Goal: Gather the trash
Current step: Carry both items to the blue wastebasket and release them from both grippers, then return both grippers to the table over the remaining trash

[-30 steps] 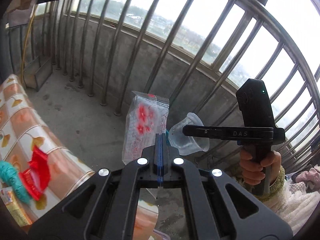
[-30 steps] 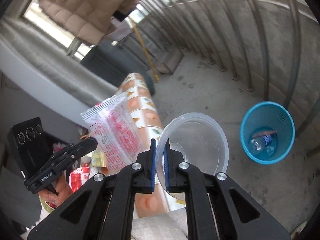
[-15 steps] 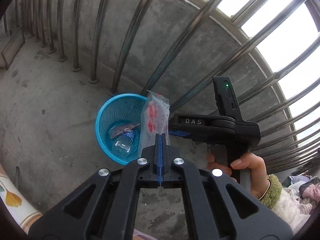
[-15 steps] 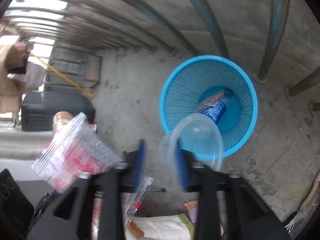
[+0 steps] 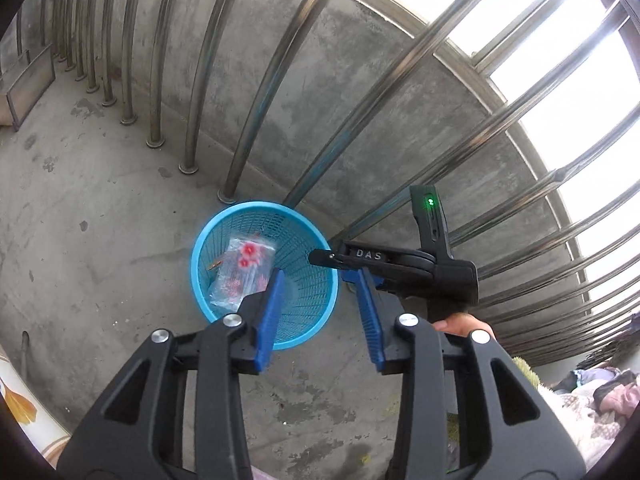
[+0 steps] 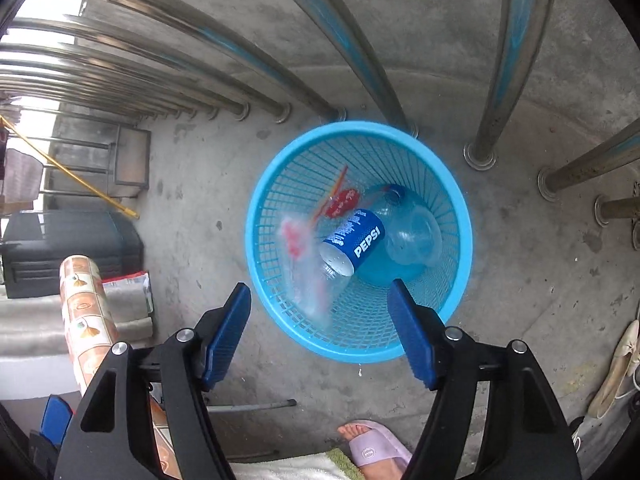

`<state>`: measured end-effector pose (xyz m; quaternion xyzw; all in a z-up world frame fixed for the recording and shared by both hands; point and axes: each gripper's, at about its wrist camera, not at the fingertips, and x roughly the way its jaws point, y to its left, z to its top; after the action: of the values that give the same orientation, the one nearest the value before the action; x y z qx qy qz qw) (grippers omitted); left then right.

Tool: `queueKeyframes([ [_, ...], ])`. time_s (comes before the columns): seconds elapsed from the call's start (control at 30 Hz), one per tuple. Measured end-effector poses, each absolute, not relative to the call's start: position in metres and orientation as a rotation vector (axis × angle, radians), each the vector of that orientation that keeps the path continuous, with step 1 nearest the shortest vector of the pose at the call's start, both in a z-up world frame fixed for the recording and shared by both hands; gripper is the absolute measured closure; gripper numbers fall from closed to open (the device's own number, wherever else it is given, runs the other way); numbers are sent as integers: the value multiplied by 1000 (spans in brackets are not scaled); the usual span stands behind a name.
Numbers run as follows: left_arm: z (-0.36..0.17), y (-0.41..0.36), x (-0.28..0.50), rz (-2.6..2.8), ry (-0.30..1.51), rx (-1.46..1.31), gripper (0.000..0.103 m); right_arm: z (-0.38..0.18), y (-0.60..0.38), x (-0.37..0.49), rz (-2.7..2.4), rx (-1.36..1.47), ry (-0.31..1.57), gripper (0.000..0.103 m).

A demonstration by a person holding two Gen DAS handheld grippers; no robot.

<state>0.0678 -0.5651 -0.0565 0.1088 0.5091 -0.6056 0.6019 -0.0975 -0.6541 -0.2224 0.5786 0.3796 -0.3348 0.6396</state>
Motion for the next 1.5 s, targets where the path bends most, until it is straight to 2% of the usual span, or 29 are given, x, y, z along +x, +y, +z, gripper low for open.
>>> queueKeyframes([
  [0.2,-37,-544,67,-1398,1159,233,57,-189,-642,-112,-755,1274,790,34],
  [0.37,6,-496,74,-1363,1062,221,42,-154,-620,-116,-747,1199,748,34],
  [0.43,25,-469,76,-1324,1013,218,39,-136,-607,-111,-735,1150,742,34],
  [0.53,50,-424,79,-1242,959,220,33,-106,-581,-99,-721,1048,731,29],
  [0.67,76,-350,84,-1141,878,222,26,-64,-537,-81,-705,877,734,16],
  [0.87,101,-215,92,-940,788,162,22,-8,-463,-37,-530,683,757,15],
  [1.07,101,-74,81,-736,701,11,22,31,-378,12,-203,619,754,15],
  [1.27,100,54,56,-472,516,-128,20,37,-279,77,155,683,809,15],
  [1.5,78,136,70,-337,524,-271,20,36,-153,151,336,578,944,15],
])
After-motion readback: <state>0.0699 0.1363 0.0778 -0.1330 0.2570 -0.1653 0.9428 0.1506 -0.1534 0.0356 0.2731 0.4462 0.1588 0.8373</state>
